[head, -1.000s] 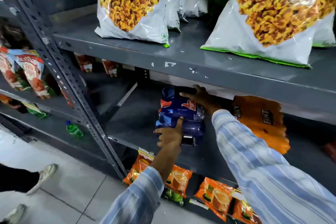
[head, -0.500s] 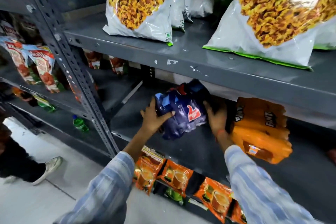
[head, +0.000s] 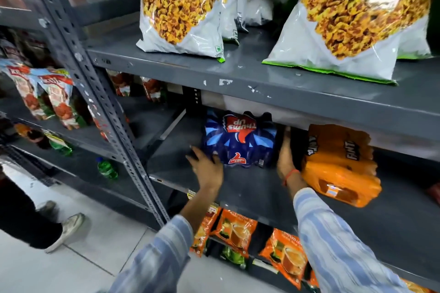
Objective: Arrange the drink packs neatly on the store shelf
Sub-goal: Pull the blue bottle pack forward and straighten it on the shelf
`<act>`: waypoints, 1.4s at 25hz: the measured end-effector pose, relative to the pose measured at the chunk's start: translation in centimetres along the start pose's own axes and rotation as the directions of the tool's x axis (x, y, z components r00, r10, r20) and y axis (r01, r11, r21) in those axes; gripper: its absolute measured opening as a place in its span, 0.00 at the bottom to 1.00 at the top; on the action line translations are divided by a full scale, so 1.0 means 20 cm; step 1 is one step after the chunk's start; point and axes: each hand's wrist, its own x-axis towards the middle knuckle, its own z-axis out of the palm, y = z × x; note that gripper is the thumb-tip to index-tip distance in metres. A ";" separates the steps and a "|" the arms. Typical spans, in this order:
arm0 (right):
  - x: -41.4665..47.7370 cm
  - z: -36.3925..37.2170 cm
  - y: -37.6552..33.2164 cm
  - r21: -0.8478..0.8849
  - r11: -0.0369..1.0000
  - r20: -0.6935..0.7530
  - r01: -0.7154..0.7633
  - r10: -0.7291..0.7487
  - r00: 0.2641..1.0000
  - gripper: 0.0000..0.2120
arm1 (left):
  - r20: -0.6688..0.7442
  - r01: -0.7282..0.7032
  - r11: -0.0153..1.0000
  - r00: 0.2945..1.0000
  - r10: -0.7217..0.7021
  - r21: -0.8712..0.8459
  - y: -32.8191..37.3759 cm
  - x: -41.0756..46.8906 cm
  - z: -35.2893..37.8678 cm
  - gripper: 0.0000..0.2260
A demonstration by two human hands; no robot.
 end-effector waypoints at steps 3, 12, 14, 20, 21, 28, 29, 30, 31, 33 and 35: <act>0.03 -0.04 -0.03 -0.180 0.976 -0.057 -0.123 0.115 0.992 0.22 | 0.192 0.157 0.923 0.977 -0.093 -0.350 0.07 -0.05 0.11 0.36; -0.18 0.11 0.15 -0.094 0.994 0.240 0.064 -0.040 0.970 0.14 | 0.290 0.100 0.990 0.955 -0.067 -0.102 0.30 0.33 -0.08 0.16; -0.19 0.14 0.13 -0.064 0.997 0.300 0.050 -0.029 0.953 0.19 | 0.068 0.050 0.975 0.997 -0.036 -0.218 0.23 0.16 -0.06 0.16; -0.13 0.09 -0.03 -0.076 0.997 0.375 -0.016 0.044 0.926 0.11 | -0.035 -0.205 0.979 0.978 0.205 0.000 0.13 -0.10 0.03 0.35; -0.11 0.09 -0.07 -0.090 0.996 0.359 0.008 0.025 0.933 0.10 | -0.024 -0.191 0.981 0.981 0.191 -0.044 0.14 -0.08 0.01 0.32; 0.03 0.17 -0.36 -0.327 0.924 0.192 0.199 -0.142 0.971 0.21 | 0.368 -0.260 0.965 0.901 0.231 0.031 0.12 0.31 -0.36 0.20; 0.05 0.17 -0.35 -0.287 0.948 0.203 0.140 -0.083 0.976 0.24 | 0.491 -0.257 0.966 0.844 0.218 0.013 0.15 0.38 -0.43 0.17; 0.05 0.18 -0.34 -0.273 0.959 0.214 0.070 -0.011 0.977 0.26 | 0.559 -0.253 0.968 0.801 0.213 -0.007 0.17 0.41 -0.48 0.16; 0.05 0.17 -0.30 -0.277 0.960 0.230 0.026 0.040 0.972 0.26 | 0.569 -0.249 0.968 0.792 0.222 -0.032 0.16 0.42 -0.49 0.17; 0.01 0.19 -0.24 -0.296 0.953 0.235 0.061 0.011 0.972 0.18 | 0.423 -0.255 0.962 0.864 0.273 -0.099 0.09 0.41 -0.44 0.22; -0.03 0.21 -0.20 -0.286 0.943 0.160 0.172 -0.130 0.979 0.11 | 0.246 -0.198 0.957 0.937 0.248 -0.211 0.01 0.39 -0.37 0.21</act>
